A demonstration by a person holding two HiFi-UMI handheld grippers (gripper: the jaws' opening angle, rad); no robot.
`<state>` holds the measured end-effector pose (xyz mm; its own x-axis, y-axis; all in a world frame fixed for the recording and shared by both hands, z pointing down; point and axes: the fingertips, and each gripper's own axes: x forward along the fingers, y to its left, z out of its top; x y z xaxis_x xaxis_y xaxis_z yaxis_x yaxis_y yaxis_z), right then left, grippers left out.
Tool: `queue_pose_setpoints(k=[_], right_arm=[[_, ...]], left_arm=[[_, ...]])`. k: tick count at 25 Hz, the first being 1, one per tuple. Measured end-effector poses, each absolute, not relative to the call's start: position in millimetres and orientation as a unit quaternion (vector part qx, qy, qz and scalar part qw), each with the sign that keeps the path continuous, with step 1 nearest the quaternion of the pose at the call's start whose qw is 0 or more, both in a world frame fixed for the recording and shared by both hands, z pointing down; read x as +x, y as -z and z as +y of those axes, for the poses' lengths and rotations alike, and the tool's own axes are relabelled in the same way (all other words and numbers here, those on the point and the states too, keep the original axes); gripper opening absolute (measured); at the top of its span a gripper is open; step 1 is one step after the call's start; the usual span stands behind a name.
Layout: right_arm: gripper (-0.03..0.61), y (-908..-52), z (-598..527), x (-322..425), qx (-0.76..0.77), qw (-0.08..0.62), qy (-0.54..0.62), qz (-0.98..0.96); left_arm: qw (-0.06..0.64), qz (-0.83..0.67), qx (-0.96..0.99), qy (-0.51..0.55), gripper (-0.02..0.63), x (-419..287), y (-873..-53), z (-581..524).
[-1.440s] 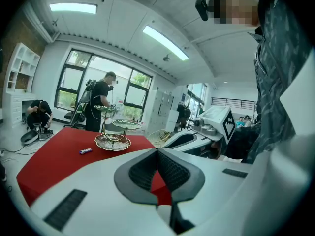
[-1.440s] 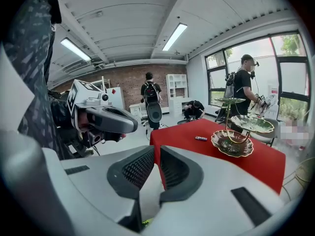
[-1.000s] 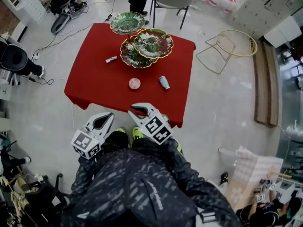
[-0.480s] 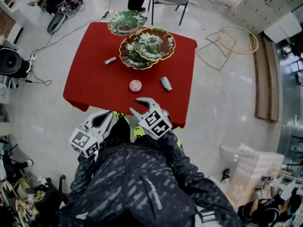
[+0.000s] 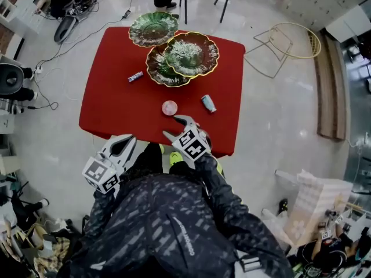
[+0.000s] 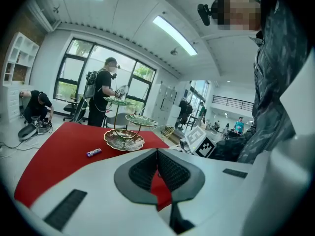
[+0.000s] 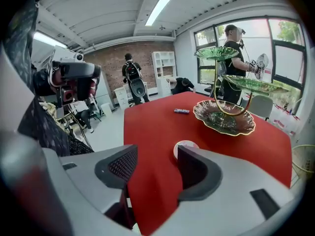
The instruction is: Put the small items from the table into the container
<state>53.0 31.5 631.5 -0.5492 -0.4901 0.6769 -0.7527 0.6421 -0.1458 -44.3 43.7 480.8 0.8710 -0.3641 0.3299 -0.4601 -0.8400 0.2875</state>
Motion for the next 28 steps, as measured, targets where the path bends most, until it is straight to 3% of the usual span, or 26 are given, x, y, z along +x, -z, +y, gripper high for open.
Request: queue_pose_setpoints(k=[28], right_arm=[[0.334, -722.0, -32.7, 81.0, 0.406, 0.34, -0.232, -0.816]], left_arm=[[0.217, -0.22, 0.936, -0.169, 0.01, -61.3, -499.0, 12.6]])
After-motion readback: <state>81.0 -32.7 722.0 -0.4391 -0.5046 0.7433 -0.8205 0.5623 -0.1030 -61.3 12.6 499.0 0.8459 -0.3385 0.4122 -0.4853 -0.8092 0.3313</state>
